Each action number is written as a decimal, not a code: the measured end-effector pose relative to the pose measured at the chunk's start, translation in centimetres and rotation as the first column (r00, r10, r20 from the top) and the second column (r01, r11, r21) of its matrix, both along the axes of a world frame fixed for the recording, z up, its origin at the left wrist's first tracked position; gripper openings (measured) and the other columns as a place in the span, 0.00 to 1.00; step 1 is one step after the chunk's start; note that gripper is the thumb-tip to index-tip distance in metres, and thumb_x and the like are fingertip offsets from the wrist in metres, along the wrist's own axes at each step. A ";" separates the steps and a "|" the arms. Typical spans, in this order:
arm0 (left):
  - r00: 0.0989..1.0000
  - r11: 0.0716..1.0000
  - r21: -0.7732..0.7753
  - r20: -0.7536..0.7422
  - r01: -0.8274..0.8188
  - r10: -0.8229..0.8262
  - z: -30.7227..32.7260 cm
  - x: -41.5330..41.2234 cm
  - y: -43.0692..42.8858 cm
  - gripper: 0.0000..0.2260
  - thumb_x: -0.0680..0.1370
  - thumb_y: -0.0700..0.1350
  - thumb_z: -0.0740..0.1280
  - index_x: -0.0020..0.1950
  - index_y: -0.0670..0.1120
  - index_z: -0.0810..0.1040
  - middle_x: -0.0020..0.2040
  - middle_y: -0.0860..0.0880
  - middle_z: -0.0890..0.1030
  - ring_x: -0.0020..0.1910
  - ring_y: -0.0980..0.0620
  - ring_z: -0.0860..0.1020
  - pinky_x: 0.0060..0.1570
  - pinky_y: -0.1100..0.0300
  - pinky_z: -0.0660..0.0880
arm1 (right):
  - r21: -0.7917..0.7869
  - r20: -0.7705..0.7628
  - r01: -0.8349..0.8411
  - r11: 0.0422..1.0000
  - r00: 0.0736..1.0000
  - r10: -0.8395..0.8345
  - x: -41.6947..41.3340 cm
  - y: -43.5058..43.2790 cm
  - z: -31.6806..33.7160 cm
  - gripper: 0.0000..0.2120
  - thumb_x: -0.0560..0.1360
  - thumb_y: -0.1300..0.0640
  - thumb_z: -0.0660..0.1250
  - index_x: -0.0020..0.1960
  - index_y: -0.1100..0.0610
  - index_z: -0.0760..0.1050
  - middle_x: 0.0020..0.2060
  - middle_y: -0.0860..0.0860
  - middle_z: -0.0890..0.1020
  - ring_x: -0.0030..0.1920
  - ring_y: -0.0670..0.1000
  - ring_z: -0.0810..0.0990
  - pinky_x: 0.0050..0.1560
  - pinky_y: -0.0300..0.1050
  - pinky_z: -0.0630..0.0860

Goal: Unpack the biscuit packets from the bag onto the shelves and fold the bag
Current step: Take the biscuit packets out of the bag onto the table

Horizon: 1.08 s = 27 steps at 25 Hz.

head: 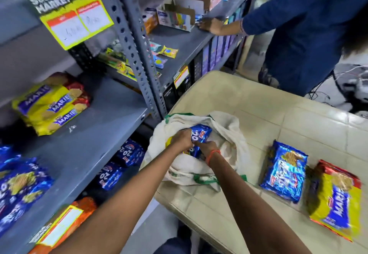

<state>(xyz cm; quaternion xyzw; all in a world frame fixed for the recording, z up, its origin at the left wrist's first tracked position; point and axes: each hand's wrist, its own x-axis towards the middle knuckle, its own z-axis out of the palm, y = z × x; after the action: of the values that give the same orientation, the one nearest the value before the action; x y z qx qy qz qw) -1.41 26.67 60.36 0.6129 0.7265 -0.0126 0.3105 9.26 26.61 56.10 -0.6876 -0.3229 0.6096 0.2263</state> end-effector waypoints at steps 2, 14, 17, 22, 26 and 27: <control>0.999 0.999 -0.012 0.032 0.035 -0.034 0.3 -0.3 0.2 0.18 0.75 0.45 0.66 0.64 0.42 0.75 0.64 0.40 0.77 0.62 0.43 0.76 0.58 0.55 0.73 | -0.033 -0.049 0.046 0.998 0.998 -0.048 -0.4 -0.1 -0.2 0.14 0.70 0.61 0.73 0.51 0.69 0.78 0.40 0.57 0.79 0.33 0.50 0.79 0.21 0.32 0.71; 0.993 0.999 -0.036 0.107 -0.035 0.039 2.3 -2.7 1.1 0.25 0.73 0.38 0.68 0.70 0.41 0.69 0.69 0.41 0.73 0.68 0.44 0.71 0.67 0.54 0.70 | 0.033 -0.183 0.111 0.993 0.978 -0.103 -2.7 -0.8 1.3 0.13 0.67 0.63 0.74 0.49 0.66 0.78 0.40 0.59 0.84 0.39 0.56 0.83 0.41 0.47 0.82; 0.985 0.994 0.070 0.156 -0.081 0.069 3.1 -3.2 1.5 0.26 0.73 0.32 0.62 0.71 0.42 0.67 0.71 0.40 0.70 0.70 0.42 0.68 0.69 0.53 0.67 | 0.251 -0.165 0.110 0.962 0.984 -0.070 -2.1 -2.3 2.7 0.20 0.67 0.65 0.74 0.58 0.65 0.76 0.53 0.63 0.83 0.52 0.61 0.83 0.55 0.58 0.80; 0.876 0.981 0.146 0.480 -0.126 0.041 4.6 -0.4 2.7 0.21 0.75 0.30 0.61 0.68 0.37 0.70 0.68 0.41 0.73 0.68 0.46 0.71 0.60 0.63 0.68 | 0.439 -0.007 0.079 0.895 0.996 -0.084 4.3 -3.0 3.9 0.19 0.69 0.61 0.73 0.58 0.62 0.73 0.52 0.59 0.83 0.47 0.55 0.83 0.49 0.50 0.81; 0.757 0.982 -0.011 0.635 -0.191 0.154 4.5 4.7 3.5 0.10 0.77 0.38 0.65 0.58 0.42 0.75 0.49 0.47 0.79 0.35 0.64 0.80 0.44 0.62 0.78 | 0.122 -0.358 0.228 0.966 0.918 -0.171 10.7 -1.6 5.2 0.16 0.76 0.63 0.61 0.62 0.68 0.71 0.49 0.63 0.81 0.39 0.54 0.81 0.41 0.46 0.81; 0.746 0.978 -0.084 0.635 -0.191 0.200 4.5 5.9 3.5 0.08 0.78 0.42 0.65 0.55 0.44 0.76 0.44 0.48 0.79 0.27 0.63 0.78 0.33 0.66 0.77 | 0.001 -0.466 0.210 0.978 0.865 -0.186 12.1 -1.5 5.8 0.17 0.75 0.61 0.58 0.61 0.67 0.73 0.47 0.61 0.82 0.39 0.55 0.82 0.44 0.48 0.81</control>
<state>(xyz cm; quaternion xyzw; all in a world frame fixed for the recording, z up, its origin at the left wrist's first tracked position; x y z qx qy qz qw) 4.51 30.20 64.88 0.4988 0.6372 0.2241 0.5431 21.34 25.12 61.86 -0.5456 -0.2030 0.7210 0.3759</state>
